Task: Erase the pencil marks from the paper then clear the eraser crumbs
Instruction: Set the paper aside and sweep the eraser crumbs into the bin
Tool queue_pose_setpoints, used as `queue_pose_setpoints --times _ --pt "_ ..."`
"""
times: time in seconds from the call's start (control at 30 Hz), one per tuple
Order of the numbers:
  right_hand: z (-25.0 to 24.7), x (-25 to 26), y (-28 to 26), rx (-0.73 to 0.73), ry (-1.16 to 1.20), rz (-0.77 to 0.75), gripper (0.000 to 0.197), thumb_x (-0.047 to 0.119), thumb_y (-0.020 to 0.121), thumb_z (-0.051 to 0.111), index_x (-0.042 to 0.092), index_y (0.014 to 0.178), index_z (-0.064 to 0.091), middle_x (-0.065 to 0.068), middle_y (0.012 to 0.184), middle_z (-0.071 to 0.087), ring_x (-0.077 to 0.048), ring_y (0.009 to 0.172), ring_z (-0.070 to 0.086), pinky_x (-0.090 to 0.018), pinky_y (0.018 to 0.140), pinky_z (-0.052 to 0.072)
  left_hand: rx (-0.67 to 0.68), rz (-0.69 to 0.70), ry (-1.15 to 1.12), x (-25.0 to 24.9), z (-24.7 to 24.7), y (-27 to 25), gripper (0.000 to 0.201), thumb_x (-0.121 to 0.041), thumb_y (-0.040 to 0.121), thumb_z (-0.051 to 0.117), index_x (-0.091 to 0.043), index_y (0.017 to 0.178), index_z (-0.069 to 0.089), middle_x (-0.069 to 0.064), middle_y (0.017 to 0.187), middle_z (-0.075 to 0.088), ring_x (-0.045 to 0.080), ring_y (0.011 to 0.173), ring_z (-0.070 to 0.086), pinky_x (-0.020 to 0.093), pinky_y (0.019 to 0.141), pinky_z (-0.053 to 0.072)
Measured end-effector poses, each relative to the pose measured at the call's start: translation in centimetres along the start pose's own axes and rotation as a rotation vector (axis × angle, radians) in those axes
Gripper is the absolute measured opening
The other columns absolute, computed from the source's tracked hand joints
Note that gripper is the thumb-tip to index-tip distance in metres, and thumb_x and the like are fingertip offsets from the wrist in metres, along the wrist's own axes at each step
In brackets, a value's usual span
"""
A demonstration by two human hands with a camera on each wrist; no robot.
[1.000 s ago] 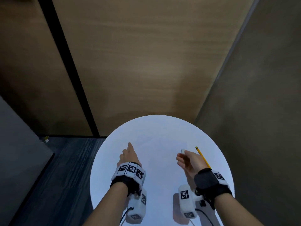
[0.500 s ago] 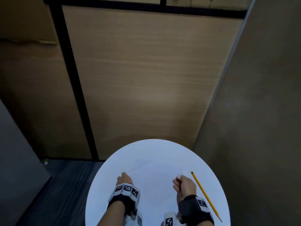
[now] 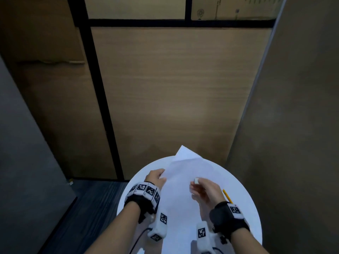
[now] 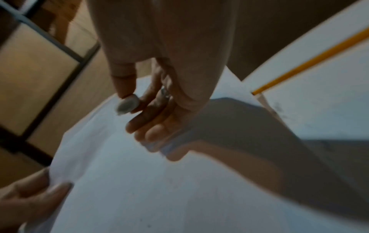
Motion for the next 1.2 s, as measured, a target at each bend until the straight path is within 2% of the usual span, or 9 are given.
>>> queue_pose_setpoints --times 0.07,0.2,0.4,0.53,0.7,0.77,0.83,0.93,1.2 --pt "1.9 2.0 -1.1 0.136 -0.129 -0.048 0.012 0.0 0.09 0.05 0.001 0.083 0.059 -0.015 0.07 0.064 -0.019 0.055 0.061 -0.025 0.051 0.045 -0.028 0.085 -0.088 -1.5 -0.8 -0.3 0.019 -0.009 0.075 0.05 -0.024 0.074 0.062 -0.001 0.073 0.062 0.016 0.076 0.057 0.023 0.069 0.042" --pt "3.9 5.2 -2.8 0.342 -0.342 -0.116 0.015 0.002 0.09 0.053 0.007 0.082 0.065 -0.007 0.074 0.072 -0.015 0.07 0.069 -0.024 0.066 0.053 0.014 0.196 -0.232 -4.6 -2.2 -1.2 0.033 0.015 0.088 0.046 -0.012 0.093 0.064 -0.016 0.07 0.066 -0.005 0.062 0.059 0.022 0.071 0.046" --pt "1.3 4.9 -3.8 0.162 -0.723 -0.066 0.022 -0.004 0.083 0.053 0.008 0.068 0.064 -0.006 0.059 0.064 -0.014 0.05 0.058 -0.026 0.059 0.045 -0.022 0.309 -0.241 -8.2 -5.9 -2.4 0.033 0.017 0.091 0.039 0.003 0.116 0.056 -0.002 0.094 0.061 -0.015 0.062 0.059 0.008 0.07 0.044" --pt "-0.8 3.4 -3.9 -0.069 -0.341 0.033 0.019 -0.007 0.089 0.036 -0.001 0.081 0.052 -0.011 0.057 0.039 -0.02 0.047 0.04 -0.021 0.038 0.039 -0.138 0.312 -0.283 -8.8 -7.9 -3.0 0.03 0.019 0.09 0.042 0.009 0.115 0.055 0.0 0.091 0.061 -0.014 0.058 0.058 0.007 0.065 0.045" --pt "-1.0 2.6 -4.4 -0.208 0.028 0.03 0.014 0.007 0.096 0.038 0.0 0.103 0.048 -0.012 0.083 0.041 -0.022 0.063 0.038 -0.028 0.053 0.036 -0.234 0.278 -0.391 -8.8 -8.6 -4.3 0.022 0.015 0.087 0.052 -0.002 0.098 0.06 -0.014 0.06 0.066 -0.005 0.05 0.06 0.012 0.055 0.05" --pt "0.1 3.4 -4.4 -0.224 -0.132 -0.053 0.013 0.009 0.09 0.05 0.005 0.102 0.049 -0.013 0.096 0.042 -0.021 0.066 0.038 -0.029 0.056 0.033 -0.244 0.279 -0.383 -8.8 -8.7 -4.8 0.018 0.011 0.087 0.056 -0.006 0.085 0.061 -0.012 0.059 0.065 0.001 0.053 0.061 0.017 0.057 0.05" --pt "1.2 4.7 -4.5 -0.25 -0.358 -0.232 0.046 0.017 0.077 0.067 0.012 0.115 0.042 -0.013 0.116 0.044 -0.028 0.094 0.047 -0.035 0.074 0.043 -0.259 0.274 -0.371 -8.4 -8.7 -4.8 0.021 0.006 0.088 0.058 -0.011 0.076 0.061 -0.004 0.065 0.066 0.014 0.063 0.061 0.024 0.064 0.05" --pt "2.5 7.3 -6.0 -0.297 -0.473 -0.493 0.076 0.015 0.067 0.082 0.006 0.125 0.034 -0.013 0.125 0.034 -0.023 0.122 0.03 -0.031 0.098 0.032 -0.256 0.265 -0.303 -7.7 -8.6 -4.7 0.02 0.0 0.089 0.059 -0.016 0.077 0.061 0.008 0.078 0.066 0.021 0.076 0.059 0.038 0.076 0.052" --pt "3.7 12.7 -9.8 -0.342 -0.617 -0.92 0.087 0.018 0.064 0.085 0.026 0.137 0.038 -0.004 0.117 0.019 -0.006 0.101 0.026 -0.011 0.086 0.025 -0.27 0.207 -0.12 -6.1 -7.4 -4.1 0.023 0.004 0.089 0.056 -0.018 0.086 0.062 0.008 0.092 0.068 0.022 0.093 0.064 0.031 0.082 0.049"
Point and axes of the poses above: each hand's wrist, its own y-axis towards the middle knuckle, its own z-axis out of the palm, x = y × z, the point moved 2 cm from there along y, towards the middle knuckle
